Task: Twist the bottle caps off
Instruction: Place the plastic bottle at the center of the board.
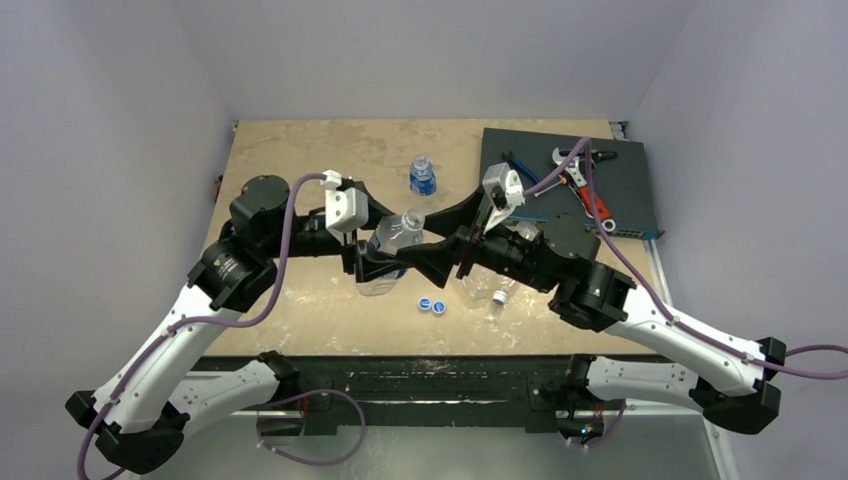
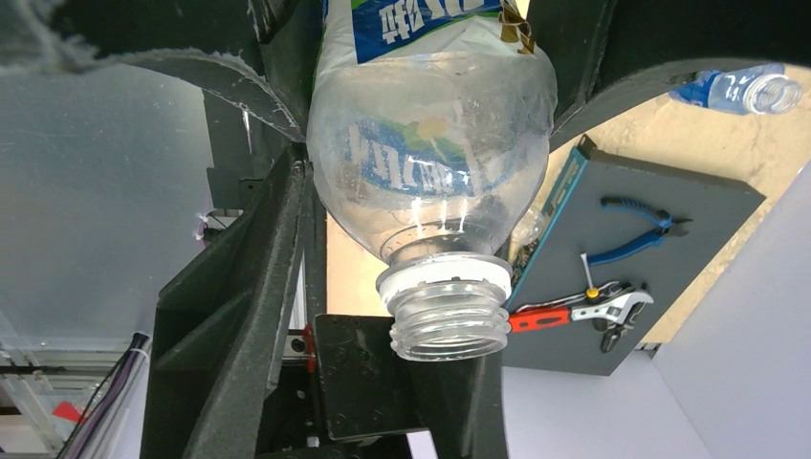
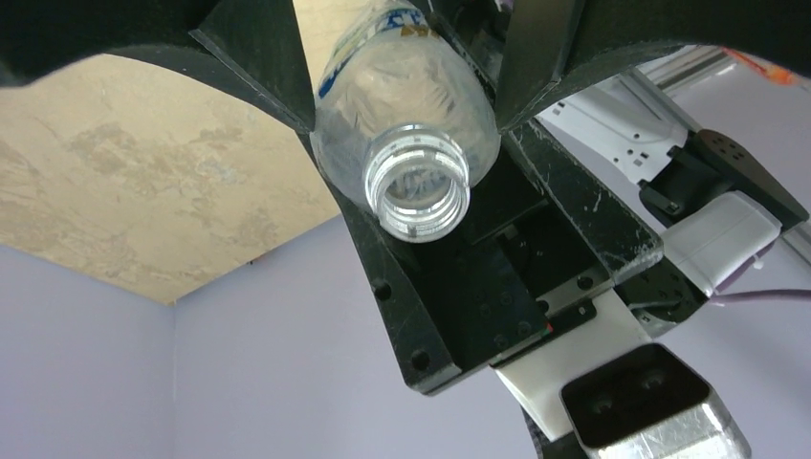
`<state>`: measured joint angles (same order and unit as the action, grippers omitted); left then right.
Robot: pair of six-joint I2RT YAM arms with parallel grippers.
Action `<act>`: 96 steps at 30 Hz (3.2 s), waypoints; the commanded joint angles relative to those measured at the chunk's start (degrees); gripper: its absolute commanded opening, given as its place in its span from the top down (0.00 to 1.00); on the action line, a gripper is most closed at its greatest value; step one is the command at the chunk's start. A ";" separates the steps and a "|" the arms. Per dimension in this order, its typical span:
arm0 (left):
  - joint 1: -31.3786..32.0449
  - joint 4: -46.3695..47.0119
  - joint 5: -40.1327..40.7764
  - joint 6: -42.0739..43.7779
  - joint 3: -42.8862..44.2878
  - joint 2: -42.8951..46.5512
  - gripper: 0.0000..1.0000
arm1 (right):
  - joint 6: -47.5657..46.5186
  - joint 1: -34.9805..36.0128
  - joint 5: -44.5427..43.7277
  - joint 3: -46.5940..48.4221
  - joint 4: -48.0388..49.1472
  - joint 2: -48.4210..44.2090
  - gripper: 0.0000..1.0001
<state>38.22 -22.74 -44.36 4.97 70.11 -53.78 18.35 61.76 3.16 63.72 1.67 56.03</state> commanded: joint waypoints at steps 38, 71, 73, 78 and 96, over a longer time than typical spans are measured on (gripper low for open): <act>0.37 7.08 7.61 -9.38 -0.84 -0.38 1.00 | -0.86 -0.45 -5.52 2.96 8.17 4.53 0.84; -1.97 -16.23 33.19 0.65 10.10 -3.13 0.00 | -12.30 -12.01 -19.73 8.61 28.15 40.73 1.00; -1.97 -16.13 32.13 0.34 10.44 -3.02 0.00 | -13.53 -12.01 -20.89 10.44 29.34 43.91 1.00; -1.96 -15.93 30.60 -1.03 10.74 -3.17 0.00 | -16.71 -12.01 -23.96 13.33 32.36 49.95 1.00; -1.93 -16.13 28.60 -2.34 11.56 -2.50 0.00 | -17.99 -12.36 -26.50 9.90 34.33 51.72 0.95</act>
<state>36.45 -39.09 -14.63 3.73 79.55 -57.06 1.58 49.69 -22.76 74.50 33.06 110.50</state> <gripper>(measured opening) 0.996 0.369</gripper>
